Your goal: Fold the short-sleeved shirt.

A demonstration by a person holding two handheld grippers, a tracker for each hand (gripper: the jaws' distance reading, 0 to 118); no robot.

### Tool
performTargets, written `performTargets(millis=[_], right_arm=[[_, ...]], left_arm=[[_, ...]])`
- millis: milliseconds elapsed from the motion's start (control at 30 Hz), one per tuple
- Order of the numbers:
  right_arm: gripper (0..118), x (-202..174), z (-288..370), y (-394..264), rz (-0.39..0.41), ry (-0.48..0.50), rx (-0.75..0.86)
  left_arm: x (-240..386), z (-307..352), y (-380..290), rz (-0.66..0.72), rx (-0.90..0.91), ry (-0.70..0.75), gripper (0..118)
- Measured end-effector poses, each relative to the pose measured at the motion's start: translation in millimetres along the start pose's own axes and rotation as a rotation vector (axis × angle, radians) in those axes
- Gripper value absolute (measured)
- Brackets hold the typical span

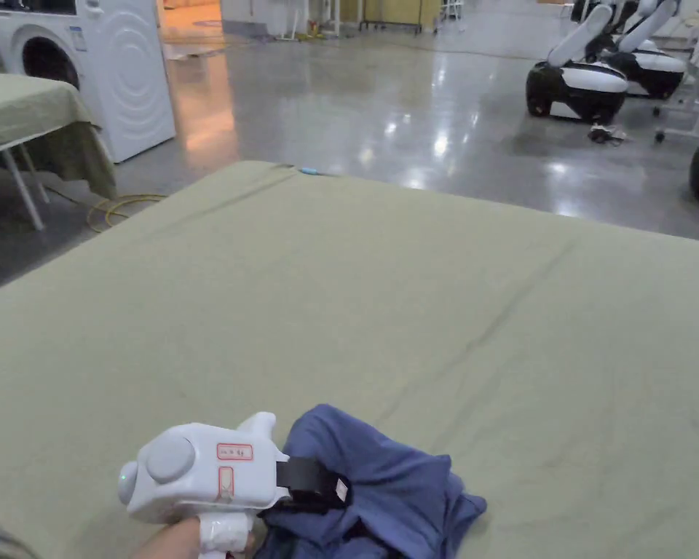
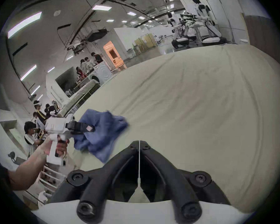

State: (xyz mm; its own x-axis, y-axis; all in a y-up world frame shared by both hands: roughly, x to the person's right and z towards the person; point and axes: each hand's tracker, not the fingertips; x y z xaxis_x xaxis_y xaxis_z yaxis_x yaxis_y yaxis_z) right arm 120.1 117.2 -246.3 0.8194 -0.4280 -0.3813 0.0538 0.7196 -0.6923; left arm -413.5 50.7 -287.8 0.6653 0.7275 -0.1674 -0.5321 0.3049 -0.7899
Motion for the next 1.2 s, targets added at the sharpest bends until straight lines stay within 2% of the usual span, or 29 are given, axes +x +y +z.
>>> performTargets(millis=[100, 200, 300, 333, 367, 400, 433, 533, 600, 633, 667, 700, 733, 767, 900, 1000, 1100, 1200], right_arm=[[5, -18.6, -7.3, 5.0, 0.045, -0.003, -0.008], [5, -32.8, -14.0, 5.8, 0.057, -0.001, -0.018], [5, -43.8, -20.3, 4.4, 0.077, -0.005, -0.028], [5, -46.9, -22.5, 4.2, 0.08, -0.005, -0.032], [5, -49.3, -24.4, 4.4, 0.083, -0.002, -0.038], [5, -51.6, -26.4, 4.7, 0.086, 0.004, -0.045], [5, -54.4, -28.0, 4.9, 0.091, 0.002, -0.048], [6, -58.9, -25.4, 6.8, 0.1, 0.0, -0.046], [5, -59.9, -20.0, 7.8, 0.113, -0.003, -0.034], [5, -60.6, -16.0, 8.5, 0.124, -0.011, -0.025], [6, -60.9, -12.0, 9.3, 0.129, -0.023, -0.013], [5, -60.9, -6.2, 10.2, 0.134, -0.048, 0.004], [6, -60.1, -0.8, 11.4, 0.138, -0.083, 0.023], [5, -58.5, 6.3, 13.0, 0.138, -0.114, 0.047], [5, -47.8, 42.5, 25.6, 0.174, -0.23, 0.153], [6, -44.5, 74.8, 41.3, 0.208, -0.286, 0.251], [6, -46.1, 104.8, 60.1, 0.24, -0.35, 0.345], [6, -47.1, 126.3, 76.1, 0.284, -0.422, 0.421]], left_arm=[[-60.8, 64.8, 49.9, 0.035, 0.065, 0.117, 21], [-114.6, 113.9, 87.8, 0.055, 0.102, 0.206, 21], [-145.3, 128.8, 95.1, 0.129, 0.099, 0.146, 21], [-146.4, 129.5, 95.3, 0.109, 0.105, 0.128, 30], [-147.2, 127.5, 93.7, 0.1, 0.106, 0.124, 46], [-141.8, 129.7, 93.6, 0.094, 0.105, 0.132, 74], [-136.9, 139.6, 93.8, 0.065, 0.122, 0.159, 74], [-122.6, 181.3, 90.7, 0.011, 0.225, 0.203, 102], [-112.5, 207.2, 87.9, -0.016, 0.256, 0.341, 102], [-106.6, 218.7, 83.4, -0.059, 0.295, 0.421, 100], [-98.6, 226.0, 79.2, -0.094, 0.309, 0.49, 92], [-87.9, 229.8, 73.0, -0.115, 0.314, 0.547, 67], [-76.1, 229.1, 66.3, -0.125, 0.32, 0.577, 9], [-57.7, 224.6, 56.8, -0.16, 0.345, 0.63, 2], [47.6, 178.5, 8.4, -0.387, 0.485, 0.5, 2], [142.9, 125.6, -36.6, -0.643, 0.583, 0.428, 2], [232.7, 80.3, -83.1, -0.788, 0.646, 0.27, 2], [299.6, 50.4, -113.4, -0.872, 0.637, 0.207, 2]])
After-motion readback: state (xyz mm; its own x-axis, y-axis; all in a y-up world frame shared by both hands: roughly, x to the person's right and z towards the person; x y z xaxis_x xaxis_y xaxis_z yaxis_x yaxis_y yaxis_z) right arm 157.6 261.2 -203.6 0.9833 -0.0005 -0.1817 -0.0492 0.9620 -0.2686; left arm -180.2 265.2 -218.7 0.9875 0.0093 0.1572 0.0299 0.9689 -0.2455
